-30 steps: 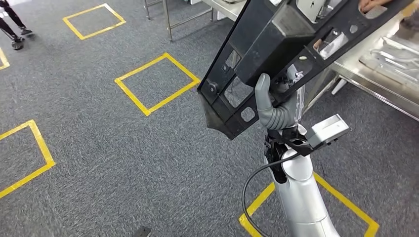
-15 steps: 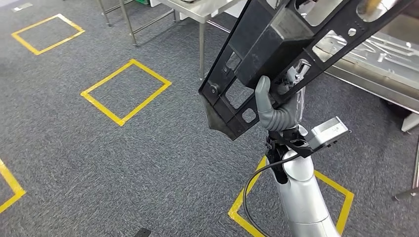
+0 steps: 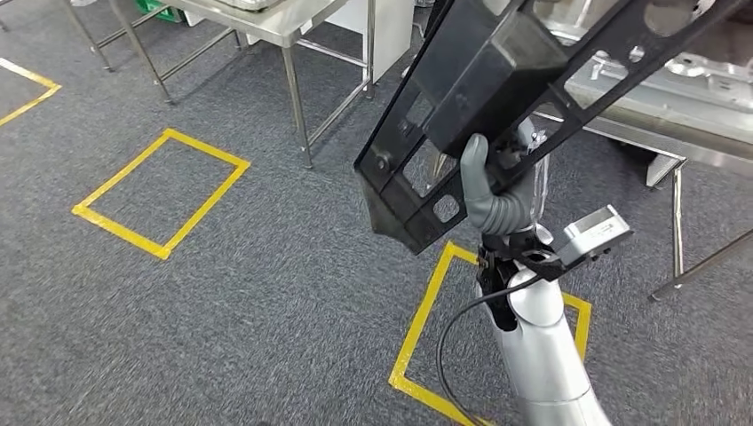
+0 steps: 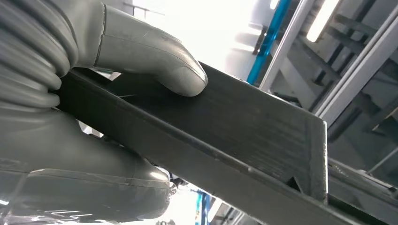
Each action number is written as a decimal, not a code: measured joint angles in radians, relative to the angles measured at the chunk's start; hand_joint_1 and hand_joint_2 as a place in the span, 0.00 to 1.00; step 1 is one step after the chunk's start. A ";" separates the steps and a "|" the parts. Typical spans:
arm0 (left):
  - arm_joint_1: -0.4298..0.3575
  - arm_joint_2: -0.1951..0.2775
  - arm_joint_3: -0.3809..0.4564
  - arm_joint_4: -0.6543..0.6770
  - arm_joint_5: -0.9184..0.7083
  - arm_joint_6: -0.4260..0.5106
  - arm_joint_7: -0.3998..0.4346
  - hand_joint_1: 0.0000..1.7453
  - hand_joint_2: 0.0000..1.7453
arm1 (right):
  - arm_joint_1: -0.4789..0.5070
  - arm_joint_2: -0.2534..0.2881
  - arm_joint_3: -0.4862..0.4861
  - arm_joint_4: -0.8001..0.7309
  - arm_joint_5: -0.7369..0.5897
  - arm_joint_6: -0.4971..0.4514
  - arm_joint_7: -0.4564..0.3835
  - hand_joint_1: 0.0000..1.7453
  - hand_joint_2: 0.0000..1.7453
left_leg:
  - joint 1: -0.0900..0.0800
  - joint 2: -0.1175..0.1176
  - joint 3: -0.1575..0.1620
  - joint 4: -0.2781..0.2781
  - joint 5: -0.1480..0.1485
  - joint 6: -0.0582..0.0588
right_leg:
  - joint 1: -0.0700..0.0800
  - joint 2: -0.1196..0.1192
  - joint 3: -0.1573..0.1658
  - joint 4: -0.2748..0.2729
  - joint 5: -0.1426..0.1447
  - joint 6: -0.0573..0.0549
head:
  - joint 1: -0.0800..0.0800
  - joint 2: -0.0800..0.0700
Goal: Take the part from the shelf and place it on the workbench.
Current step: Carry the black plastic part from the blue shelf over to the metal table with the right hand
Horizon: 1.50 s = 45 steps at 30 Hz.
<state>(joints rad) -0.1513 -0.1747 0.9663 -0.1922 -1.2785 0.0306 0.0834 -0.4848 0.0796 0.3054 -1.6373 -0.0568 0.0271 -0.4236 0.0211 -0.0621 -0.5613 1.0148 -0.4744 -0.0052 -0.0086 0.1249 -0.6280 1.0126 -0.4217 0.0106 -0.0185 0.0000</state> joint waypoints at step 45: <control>0.009 -0.004 -0.023 0.001 -0.036 -0.002 0.050 0.00 1.00 | -0.001 -0.001 0.015 -0.029 -0.005 -0.015 0.022 0.97 1.00 | -0.014 0.165 0.083 -0.026 -0.055 0.001 | 0.020 -0.191 -0.022 0.004 0.022 0.003 | 0.000 0.000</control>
<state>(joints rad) -0.1420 -0.1788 0.9434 -0.1911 -1.3143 0.0291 0.1333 -0.4855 0.0789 0.3200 -1.6667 -0.0617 0.0121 -0.4017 0.0076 0.1033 -0.4780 0.9886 -0.5296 -0.0044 0.0110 -0.0660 -0.6498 1.0170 -0.4001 0.0132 -0.0184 0.0000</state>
